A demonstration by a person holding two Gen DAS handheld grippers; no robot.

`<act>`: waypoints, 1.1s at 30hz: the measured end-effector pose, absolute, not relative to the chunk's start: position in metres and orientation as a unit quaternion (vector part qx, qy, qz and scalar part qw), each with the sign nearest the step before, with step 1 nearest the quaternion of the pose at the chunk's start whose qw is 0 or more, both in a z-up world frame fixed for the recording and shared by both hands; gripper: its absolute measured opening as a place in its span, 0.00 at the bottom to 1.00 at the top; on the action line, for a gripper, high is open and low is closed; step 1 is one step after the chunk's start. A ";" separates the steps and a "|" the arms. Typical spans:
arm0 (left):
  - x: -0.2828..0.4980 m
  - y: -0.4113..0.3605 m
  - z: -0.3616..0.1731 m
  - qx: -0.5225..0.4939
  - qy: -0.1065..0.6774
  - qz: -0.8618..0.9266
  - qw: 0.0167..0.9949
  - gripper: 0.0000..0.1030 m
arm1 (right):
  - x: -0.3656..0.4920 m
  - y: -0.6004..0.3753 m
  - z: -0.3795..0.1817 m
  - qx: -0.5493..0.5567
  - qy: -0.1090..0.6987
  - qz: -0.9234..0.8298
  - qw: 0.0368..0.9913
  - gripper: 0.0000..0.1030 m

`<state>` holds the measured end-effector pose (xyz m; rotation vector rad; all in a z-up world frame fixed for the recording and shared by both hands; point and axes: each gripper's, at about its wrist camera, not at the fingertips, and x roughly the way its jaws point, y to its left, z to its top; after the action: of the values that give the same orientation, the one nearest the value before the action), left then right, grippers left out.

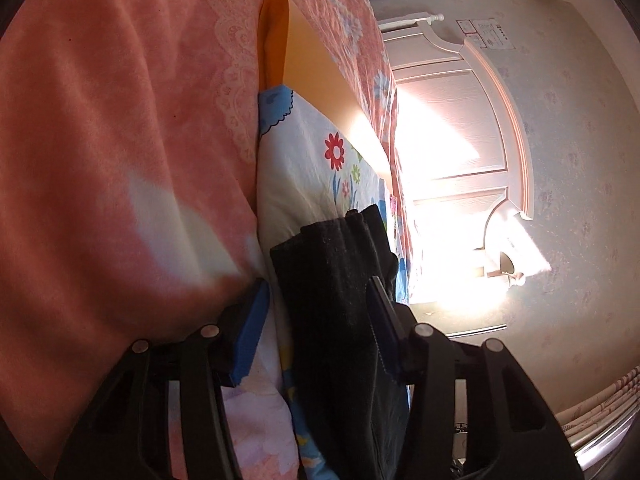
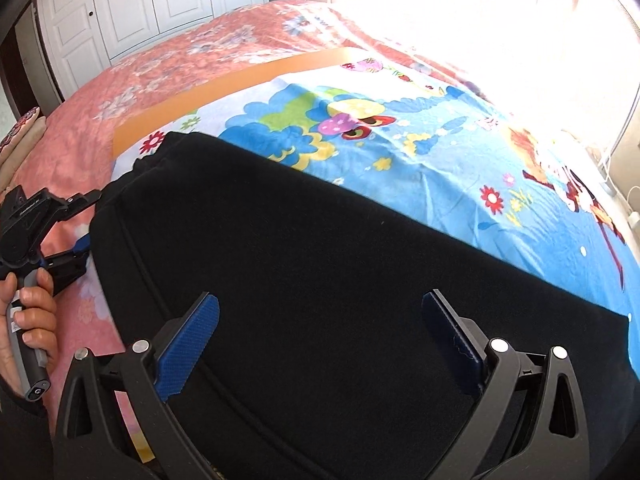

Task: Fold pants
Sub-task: 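Grasp the pants' folded end with the left gripper and lift it over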

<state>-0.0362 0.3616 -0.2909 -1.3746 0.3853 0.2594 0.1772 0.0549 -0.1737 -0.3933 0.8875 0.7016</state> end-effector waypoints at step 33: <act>-0.019 0.359 -0.294 -0.643 0.184 0.080 0.740 0.14 | 0.142 0.040 -0.207 -0.196 0.452 0.335 0.803 0.95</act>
<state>-0.0186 0.3595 -0.2937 -1.4099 0.4033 0.1747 0.1425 0.0402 -0.2070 -0.4197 0.9676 0.7180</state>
